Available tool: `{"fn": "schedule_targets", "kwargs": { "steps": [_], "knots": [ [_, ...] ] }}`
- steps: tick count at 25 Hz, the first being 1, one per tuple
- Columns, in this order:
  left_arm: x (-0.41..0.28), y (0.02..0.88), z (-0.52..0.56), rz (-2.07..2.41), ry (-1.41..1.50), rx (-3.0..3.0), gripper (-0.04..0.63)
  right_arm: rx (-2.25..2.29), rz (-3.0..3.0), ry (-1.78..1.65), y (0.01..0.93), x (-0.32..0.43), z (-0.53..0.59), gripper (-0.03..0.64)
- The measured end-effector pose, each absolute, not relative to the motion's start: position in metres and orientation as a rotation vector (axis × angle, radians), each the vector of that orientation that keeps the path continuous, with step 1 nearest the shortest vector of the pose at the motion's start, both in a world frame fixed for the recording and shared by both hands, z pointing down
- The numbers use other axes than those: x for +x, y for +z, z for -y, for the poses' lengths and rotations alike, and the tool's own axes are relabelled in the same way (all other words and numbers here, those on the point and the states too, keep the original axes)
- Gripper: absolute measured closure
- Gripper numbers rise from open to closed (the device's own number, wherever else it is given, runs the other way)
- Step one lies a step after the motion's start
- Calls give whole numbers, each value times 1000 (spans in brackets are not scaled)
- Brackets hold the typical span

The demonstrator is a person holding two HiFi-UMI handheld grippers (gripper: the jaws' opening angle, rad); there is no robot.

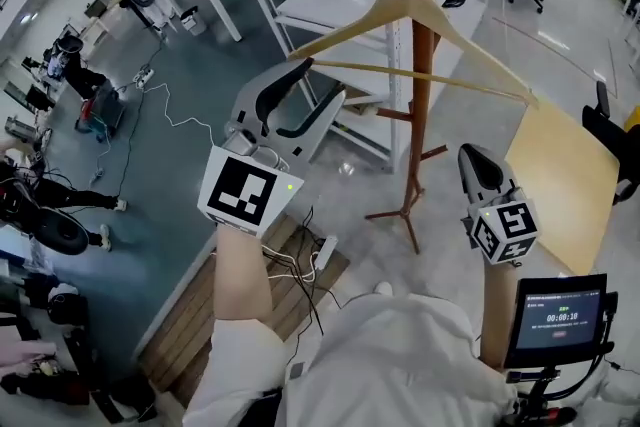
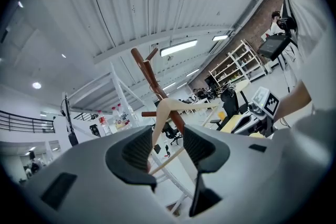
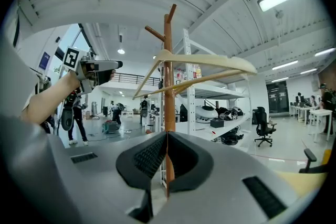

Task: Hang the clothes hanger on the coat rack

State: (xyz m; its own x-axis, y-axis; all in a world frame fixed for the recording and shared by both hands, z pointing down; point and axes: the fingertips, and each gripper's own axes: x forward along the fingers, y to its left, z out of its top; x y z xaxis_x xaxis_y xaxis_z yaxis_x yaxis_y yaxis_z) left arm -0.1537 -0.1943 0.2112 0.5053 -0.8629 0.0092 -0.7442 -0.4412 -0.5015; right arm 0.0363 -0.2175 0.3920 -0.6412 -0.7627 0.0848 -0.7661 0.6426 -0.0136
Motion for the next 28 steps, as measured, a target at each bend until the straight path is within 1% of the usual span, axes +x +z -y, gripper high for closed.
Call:
{"fn": "schedule_targets", "kwargs": {
  "steps": [3, 7, 10, 14, 20, 24, 28],
  "knots": [
    [-157, 220, 179, -1371, -389, -2307, 410, 1232, 2811, 73, 393, 25, 211, 604],
    [-163, 238, 159, -1469, -462, -2279, 559, 1140, 2844, 68, 393, 11, 202, 604],
    [-163, 259, 147, -1539, -500, -2325, 588, 1071, 2865, 69, 398, 2, 194, 604],
    [-163, 289, 130, -1641, -522, -2392, 588, 995, 2893, 82, 403, -6, 182, 604],
    [-154, 351, 114, -1804, -459, -2506, 589, 861, 2921, 70, 415, -19, 163, 604],
    [-137, 399, 108, -1862, -516, -2562, 589, 782, 2926, 45, 421, -23, 152, 604],
    [-117, 425, 104, -1872, -588, -2569, 589, 771, 2928, 70, 424, -18, 149, 604]
  ]
}}
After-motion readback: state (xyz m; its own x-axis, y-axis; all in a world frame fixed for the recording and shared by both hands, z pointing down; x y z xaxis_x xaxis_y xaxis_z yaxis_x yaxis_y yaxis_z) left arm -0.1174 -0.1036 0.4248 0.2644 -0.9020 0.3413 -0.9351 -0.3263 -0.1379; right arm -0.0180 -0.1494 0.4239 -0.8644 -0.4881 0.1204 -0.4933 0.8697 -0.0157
